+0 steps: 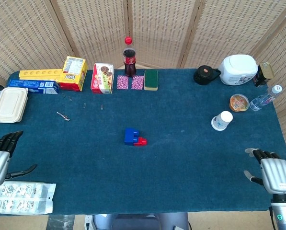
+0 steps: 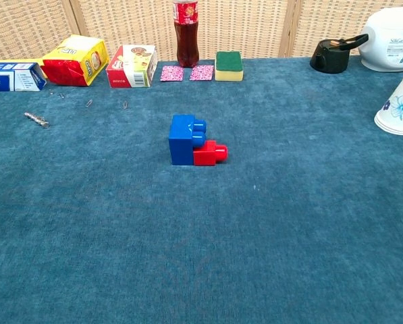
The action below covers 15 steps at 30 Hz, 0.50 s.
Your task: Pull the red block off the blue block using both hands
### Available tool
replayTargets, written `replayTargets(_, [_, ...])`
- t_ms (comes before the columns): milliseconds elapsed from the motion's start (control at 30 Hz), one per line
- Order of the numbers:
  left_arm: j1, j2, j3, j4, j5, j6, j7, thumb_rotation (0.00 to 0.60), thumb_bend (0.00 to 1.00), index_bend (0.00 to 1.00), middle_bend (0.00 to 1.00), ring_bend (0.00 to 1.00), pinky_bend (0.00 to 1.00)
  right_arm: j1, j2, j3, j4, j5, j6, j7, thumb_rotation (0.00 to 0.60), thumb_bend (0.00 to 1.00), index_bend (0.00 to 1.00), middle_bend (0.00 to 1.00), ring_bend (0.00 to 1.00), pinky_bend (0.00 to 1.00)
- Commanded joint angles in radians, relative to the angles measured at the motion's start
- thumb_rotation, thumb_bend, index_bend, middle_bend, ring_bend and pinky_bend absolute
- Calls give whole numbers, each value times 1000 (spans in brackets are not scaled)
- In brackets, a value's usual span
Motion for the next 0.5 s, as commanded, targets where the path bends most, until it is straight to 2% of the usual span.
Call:
replayTargets(33, [-30, 8, -3, 1, -2, -49, -19, 313, 191, 72, 163, 137, 197, 0, 2, 0, 1, -1, 0, 5, 600, 202, 341, 438, 463, 446])
replayTargets(167, [-69, 27, -6, -15, 5, -105, -22, 316, 218, 74, 163, 137, 216, 2, 5, 0, 3, -4, -3, 9, 600, 202, 341, 438, 461, 446])
replayTargets(300, [-146, 64, -16, -65, -12, -233, -10, 313, 218, 87, 163, 137, 236, 5, 6, -2, 5, -10, -4, -3, 600, 202, 340, 438, 462, 446])
replayTargets(400, [-219, 74, -39, -107, -33, -329, 42, 319, 218, 138, 163, 136, 241, 5, 3, -7, 3, -24, -1, -4, 600, 202, 341, 438, 461, 446])
replayTargets(500, [-290, 62, -69, -147, -71, -409, 113, 309, 218, 145, 163, 136, 245, 3, 0, -13, 5, -37, 5, 2, 600, 202, 341, 438, 462, 446])
